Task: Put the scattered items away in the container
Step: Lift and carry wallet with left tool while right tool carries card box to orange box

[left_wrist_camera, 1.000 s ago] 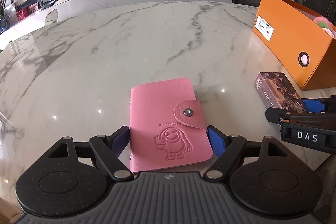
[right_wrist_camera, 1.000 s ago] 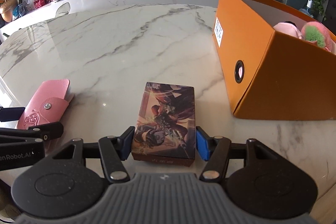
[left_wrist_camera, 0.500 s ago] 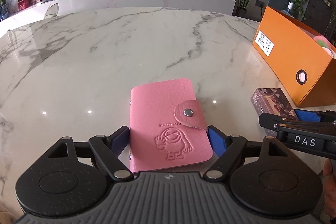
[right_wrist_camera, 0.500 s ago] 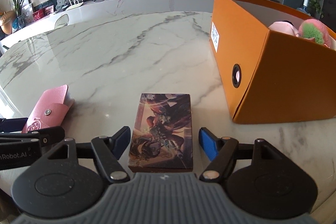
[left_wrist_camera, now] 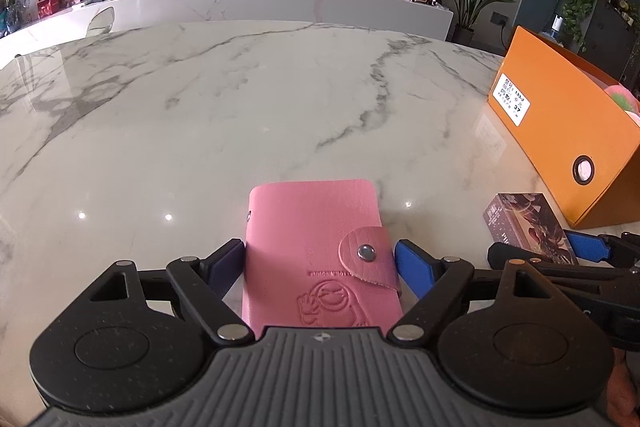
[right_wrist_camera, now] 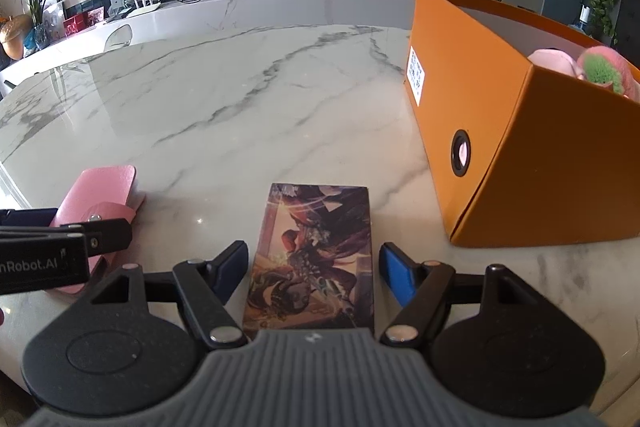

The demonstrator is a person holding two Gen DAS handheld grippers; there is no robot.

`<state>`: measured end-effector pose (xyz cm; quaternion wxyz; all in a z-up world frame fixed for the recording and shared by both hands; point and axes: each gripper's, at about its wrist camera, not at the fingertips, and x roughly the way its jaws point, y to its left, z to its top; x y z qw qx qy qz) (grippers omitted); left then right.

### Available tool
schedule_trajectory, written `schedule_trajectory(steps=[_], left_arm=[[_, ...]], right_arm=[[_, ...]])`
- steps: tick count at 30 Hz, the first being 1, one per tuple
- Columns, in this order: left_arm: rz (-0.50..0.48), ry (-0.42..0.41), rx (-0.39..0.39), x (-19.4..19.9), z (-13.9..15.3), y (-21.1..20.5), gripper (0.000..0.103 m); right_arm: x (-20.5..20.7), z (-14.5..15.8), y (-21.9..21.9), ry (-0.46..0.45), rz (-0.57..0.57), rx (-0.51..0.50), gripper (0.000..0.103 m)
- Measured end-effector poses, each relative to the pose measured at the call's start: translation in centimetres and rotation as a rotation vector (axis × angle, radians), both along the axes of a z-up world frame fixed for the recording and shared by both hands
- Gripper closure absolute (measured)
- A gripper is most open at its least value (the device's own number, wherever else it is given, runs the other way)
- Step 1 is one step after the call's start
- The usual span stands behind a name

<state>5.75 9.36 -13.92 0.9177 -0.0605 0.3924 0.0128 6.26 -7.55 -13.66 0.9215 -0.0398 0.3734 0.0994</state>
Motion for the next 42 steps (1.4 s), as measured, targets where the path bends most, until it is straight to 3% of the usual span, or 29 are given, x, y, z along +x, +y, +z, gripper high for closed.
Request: schedule_trajectory(steps=[9,14,21,31,42], left_arm=[[-0.022,-0.029,0.056,-0.1,-0.5,-0.7,0.006],[-0.019,-0.036,0.047,-0.2,-0.5,-0.5,0.007],[-0.016,-0.065,0.069,-0.8,-0.2,-0.6,0.008],[-0.013,-0.128,0.093,-2.0,3.0,-1.5,0.009],[-0.030,-0.237,0.087,-2.7,8.3,-3.5,0.009]], right_arm=[[0.2,-0.3,0.3,-0.027,-0.002,-0.015,0.031],[0.0,-0.2,0.6,-0.045,0.016,-0.022,0.042],[-0.8,0.8,0.6,-0.087,0.033,-0.010,0.043],[-1.9,2.5,0.5,-0.150,0.055,0.013,0.043],[-4.1,8.2,-1.9,-0.303,0.020,0.122,0.043]])
